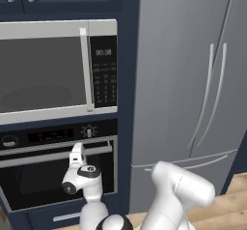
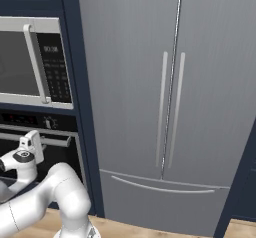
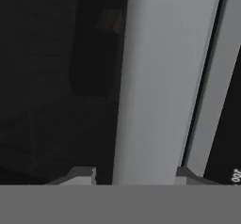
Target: Take the baked cake out of the oven and place it on the plate for cooling. Then close the oven door.
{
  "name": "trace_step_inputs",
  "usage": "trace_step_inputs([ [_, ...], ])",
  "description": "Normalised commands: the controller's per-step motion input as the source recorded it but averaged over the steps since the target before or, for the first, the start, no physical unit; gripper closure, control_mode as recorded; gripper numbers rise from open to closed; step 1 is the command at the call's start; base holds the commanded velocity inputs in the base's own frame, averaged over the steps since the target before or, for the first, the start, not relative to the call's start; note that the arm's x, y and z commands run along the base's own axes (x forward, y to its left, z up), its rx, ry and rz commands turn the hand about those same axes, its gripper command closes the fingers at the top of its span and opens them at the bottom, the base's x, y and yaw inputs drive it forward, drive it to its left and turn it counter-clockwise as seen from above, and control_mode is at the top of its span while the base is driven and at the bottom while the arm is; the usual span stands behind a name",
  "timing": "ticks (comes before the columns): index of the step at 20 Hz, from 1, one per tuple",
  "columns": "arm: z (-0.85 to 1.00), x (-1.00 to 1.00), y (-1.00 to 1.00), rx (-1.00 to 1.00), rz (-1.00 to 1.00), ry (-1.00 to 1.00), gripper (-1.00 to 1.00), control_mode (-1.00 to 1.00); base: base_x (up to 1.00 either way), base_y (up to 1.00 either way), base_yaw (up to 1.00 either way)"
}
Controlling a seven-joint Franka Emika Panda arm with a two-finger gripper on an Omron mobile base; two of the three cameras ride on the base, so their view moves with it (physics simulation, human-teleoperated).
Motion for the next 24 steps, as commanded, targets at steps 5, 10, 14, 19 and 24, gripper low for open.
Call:
trace_step_inputs([
  [5,-0.38,0.28,0.25,0.00,0.00,0.11,1.00,-1.00,0.00,0.00,0.00],
  [10,-0.57,-0.17,0.20,-0.04,-0.01,0.18,1.00,-1.00,0.00,0.00,0.00],
  [14,-0.60,-0.34,0.17,-0.05,-0.03,0.17,1.00,-1.00,0.00,0.00,0.00],
  [19,-0.68,-0.41,0.21,-0.08,-0.04,0.12,1.00,-1.00,0.00,0.00,0.00],
  [24,-0.73,-0.51,0.20,-0.09,-0.03,0.09,1.00,-1.00,0.00,0.00,0.00],
])
